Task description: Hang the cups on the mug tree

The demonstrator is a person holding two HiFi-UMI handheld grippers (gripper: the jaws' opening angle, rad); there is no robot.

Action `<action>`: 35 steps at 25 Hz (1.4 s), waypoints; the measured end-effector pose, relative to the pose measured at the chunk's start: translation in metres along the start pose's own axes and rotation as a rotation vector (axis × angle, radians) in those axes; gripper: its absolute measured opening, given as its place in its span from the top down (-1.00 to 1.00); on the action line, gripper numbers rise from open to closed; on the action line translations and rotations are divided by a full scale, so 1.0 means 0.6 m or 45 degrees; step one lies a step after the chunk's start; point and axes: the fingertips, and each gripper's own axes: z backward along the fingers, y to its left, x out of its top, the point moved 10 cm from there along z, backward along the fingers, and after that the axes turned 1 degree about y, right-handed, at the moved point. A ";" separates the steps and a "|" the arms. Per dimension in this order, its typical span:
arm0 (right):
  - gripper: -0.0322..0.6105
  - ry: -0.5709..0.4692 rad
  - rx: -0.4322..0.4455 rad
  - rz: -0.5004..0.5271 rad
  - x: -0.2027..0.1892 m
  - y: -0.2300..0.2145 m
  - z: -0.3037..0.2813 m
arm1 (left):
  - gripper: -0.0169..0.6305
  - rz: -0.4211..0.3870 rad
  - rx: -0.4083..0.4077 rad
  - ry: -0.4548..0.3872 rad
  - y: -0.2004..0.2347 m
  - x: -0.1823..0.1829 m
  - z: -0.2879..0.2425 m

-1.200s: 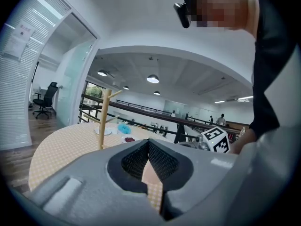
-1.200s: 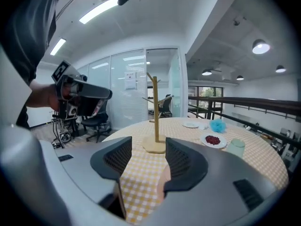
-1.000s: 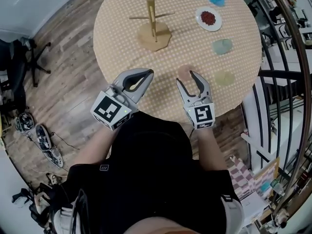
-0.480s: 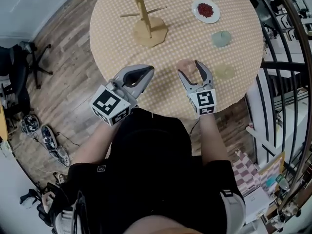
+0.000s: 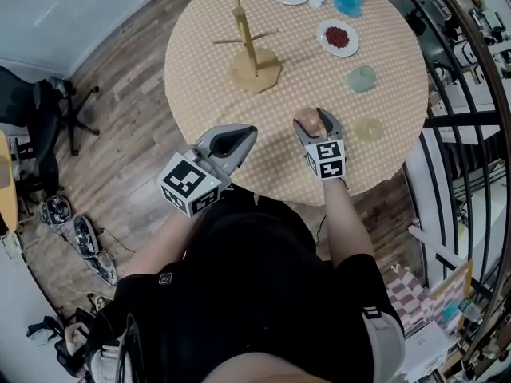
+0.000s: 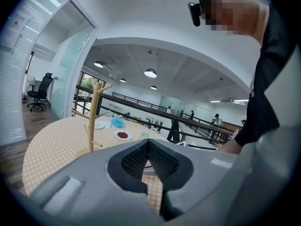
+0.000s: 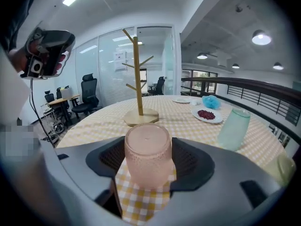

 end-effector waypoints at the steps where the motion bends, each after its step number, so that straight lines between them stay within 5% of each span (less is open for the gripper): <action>1: -0.05 0.005 -0.006 0.004 0.004 0.001 -0.003 | 0.92 -0.004 0.007 -0.003 0.001 0.002 0.004; 8: -0.05 -0.025 0.022 0.060 0.054 0.030 0.015 | 0.92 0.010 0.083 -0.031 0.008 0.011 0.048; 23: -0.05 -0.329 0.188 0.108 0.284 0.071 -0.004 | 0.92 0.031 0.158 -0.127 0.069 0.043 0.079; 35: -0.04 -0.367 0.251 0.172 0.331 0.096 -0.047 | 0.92 0.069 0.219 -0.125 0.094 0.029 0.088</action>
